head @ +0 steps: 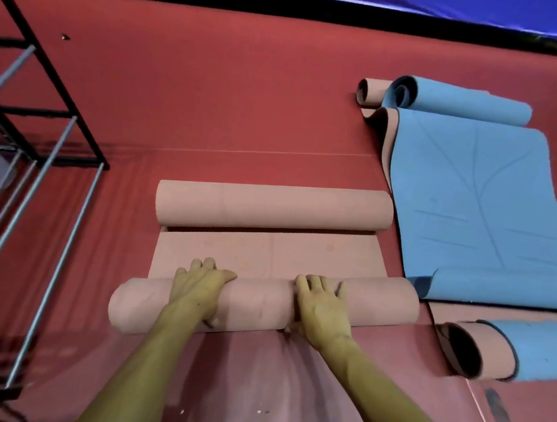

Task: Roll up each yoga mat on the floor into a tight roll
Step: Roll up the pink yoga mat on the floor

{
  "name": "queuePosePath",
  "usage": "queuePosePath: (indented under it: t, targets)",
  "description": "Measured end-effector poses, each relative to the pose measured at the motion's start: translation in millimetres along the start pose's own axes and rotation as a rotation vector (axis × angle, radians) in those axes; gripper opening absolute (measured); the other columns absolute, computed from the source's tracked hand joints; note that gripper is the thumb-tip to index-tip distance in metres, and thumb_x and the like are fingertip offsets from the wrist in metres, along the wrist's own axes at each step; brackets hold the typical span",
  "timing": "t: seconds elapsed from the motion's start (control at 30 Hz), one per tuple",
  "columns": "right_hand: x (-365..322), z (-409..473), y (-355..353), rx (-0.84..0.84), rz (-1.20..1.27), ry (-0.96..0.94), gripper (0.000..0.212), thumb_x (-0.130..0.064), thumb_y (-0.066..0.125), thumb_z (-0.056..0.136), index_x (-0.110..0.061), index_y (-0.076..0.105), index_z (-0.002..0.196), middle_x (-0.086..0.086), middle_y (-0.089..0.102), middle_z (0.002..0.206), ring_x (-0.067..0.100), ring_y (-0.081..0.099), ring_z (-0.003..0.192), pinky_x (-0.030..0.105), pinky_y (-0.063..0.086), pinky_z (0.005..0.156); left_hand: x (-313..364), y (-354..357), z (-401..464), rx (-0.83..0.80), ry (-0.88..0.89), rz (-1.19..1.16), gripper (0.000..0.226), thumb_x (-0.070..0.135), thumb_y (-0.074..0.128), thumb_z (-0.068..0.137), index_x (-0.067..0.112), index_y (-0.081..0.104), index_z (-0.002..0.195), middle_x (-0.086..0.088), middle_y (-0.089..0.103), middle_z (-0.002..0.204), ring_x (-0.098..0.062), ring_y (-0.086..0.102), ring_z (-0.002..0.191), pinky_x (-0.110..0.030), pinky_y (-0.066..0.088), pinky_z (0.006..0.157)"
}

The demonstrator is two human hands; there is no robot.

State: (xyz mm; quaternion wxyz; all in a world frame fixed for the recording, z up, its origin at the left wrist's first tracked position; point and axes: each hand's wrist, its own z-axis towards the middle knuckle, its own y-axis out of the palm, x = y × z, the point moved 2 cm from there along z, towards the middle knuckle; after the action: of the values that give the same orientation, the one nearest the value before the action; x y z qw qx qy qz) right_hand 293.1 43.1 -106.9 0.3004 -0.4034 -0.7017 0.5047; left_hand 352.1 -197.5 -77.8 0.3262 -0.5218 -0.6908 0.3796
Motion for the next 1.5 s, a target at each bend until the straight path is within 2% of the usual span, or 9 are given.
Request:
queuePosePath:
  t: [0.2, 0.4, 0.53, 0.73, 0.83, 0.93, 1.13, 1.3, 1.5]
  targets:
    - [9.6, 12.8, -0.7, 0.012, 0.086, -0.035, 0.088, -0.051, 0.085, 0.071, -0.024, 0.041, 0.142, 0.006, 0.044, 0.15, 0.035, 0.033, 0.144, 0.072, 0.019, 0.116, -0.6, -7.3, 11.6, 0.037, 0.007, 0.018, 0.083, 0.024, 0.094, 0.056, 0.039, 0.051, 0.125, 0.011, 0.064, 0.125, -0.02, 0.061, 0.116, -0.036, 0.044, 0.085]
    - [17.8, 10.2, -1.1, 0.063, 0.0, -0.054, 0.124, -0.075, 0.081, 0.059, -0.031, 0.025, 0.16, 0.017, 0.041, 0.15, 0.041, 0.036, 0.134, 0.068, 0.018, 0.117, -1.6, -11.7, 16.4, 0.043, 0.016, 0.074, 0.085, 0.038, 0.093, 0.064, 0.05, 0.054, 0.139, 0.004, 0.048, 0.122, -0.024, 0.045, 0.118, -0.038, 0.048, 0.094]
    - [20.0, 9.8, 3.9, 0.149, 0.0, -0.024, 0.11, -0.068, 0.086, 0.054, -0.015, 0.044, 0.141, 0.007, 0.054, 0.135, 0.033, 0.049, 0.123, 0.061, 0.028, 0.116, 5.6, -15.0, 13.6, 0.065, 0.024, 0.102, 0.079, 0.03, 0.085, 0.067, 0.042, 0.05, 0.137, 0.004, 0.055, 0.125, -0.023, 0.051, 0.116, -0.035, 0.048, 0.085]
    - [22.4, 14.3, -2.8, 0.127, 0.045, -0.015, 0.096, -0.062, 0.088, 0.056, -0.021, 0.049, 0.134, 0.002, 0.053, 0.141, 0.03, 0.046, 0.13, 0.055, 0.026, 0.118, 8.4, -20.0, 15.1, 0.025, 0.044, 0.067, 0.066, 0.021, 0.077, 0.074, 0.034, 0.046, 0.131, 0.001, 0.063, 0.126, -0.027, 0.052, 0.118, -0.036, 0.044, 0.083]
    - [20.6, 14.9, -4.6, 0.173, 0.073, 0.015, 0.1, -0.062, 0.091, 0.051, -0.025, 0.055, 0.136, 0.008, 0.048, 0.143, 0.034, 0.044, 0.123, 0.049, 0.035, 0.112, 13.3, -14.6, 14.3, -0.011, 0.03, 0.039, 0.083, 0.047, 0.09, 0.064, 0.031, 0.044, 0.131, -0.003, 0.056, 0.128, -0.031, 0.048, 0.121, -0.042, 0.042, 0.087]
    - [23.2, 12.7, -7.5, 0.244, 0.065, 0.015, 0.1, -0.066, 0.091, 0.049, -0.027, 0.058, 0.135, 0.006, 0.052, 0.13, 0.031, 0.048, 0.11, 0.044, 0.044, 0.101, 11.6, -7.3, 15.7, 0.128, 0.01, -0.003, 0.094, 0.067, 0.091, 0.053, 0.035, 0.051, 0.132, 0.001, 0.05, 0.128, -0.026, 0.046, 0.12, -0.042, 0.043, 0.094]
    - [22.7, 15.6, -15.1, 0.251, 0.041, -0.004, 0.102, -0.073, 0.083, 0.052, -0.016, 0.057, 0.133, 0.005, 0.059, 0.124, 0.031, 0.054, 0.111, 0.045, 0.044, 0.104, -4.8, -2.6, 15.2, 0.247, 0.045, -0.165, 0.086, 0.072, 0.085, 0.06, 0.044, 0.057, 0.137, 0.015, 0.059, 0.123, -0.018, 0.049, 0.116, -0.037, 0.049, 0.091]
    - [19.3, 16.4, -19.2, 0.233, 0.067, 0.013, 0.099, -0.072, 0.085, 0.053, -0.018, 0.06, 0.132, 0.011, 0.053, 0.141, 0.037, 0.046, 0.127, 0.051, 0.039, 0.112, -5.3, -2.6, 13.2, 0.26, 0.041, -0.17, 0.074, 0.072, 0.074, 0.061, 0.043, 0.057, 0.127, 0.015, 0.064, 0.122, -0.019, 0.052, 0.115, -0.038, 0.049, 0.092]
    - [21.3, 20.2, -26.1, 0.212, 0.036, 0.022, 0.105, -0.08, 0.076, 0.062, -0.02, 0.051, 0.145, 0.004, 0.055, 0.136, 0.032, 0.05, 0.12, 0.046, 0.039, 0.11, -0.6, 1.2, 7.9, 0.27, 0.029, -0.139, 0.096, 0.087, 0.05, 0.052, 0.047, 0.053, 0.139, 0.012, 0.046, 0.135, -0.018, 0.039, 0.125, -0.039, 0.035, 0.103]
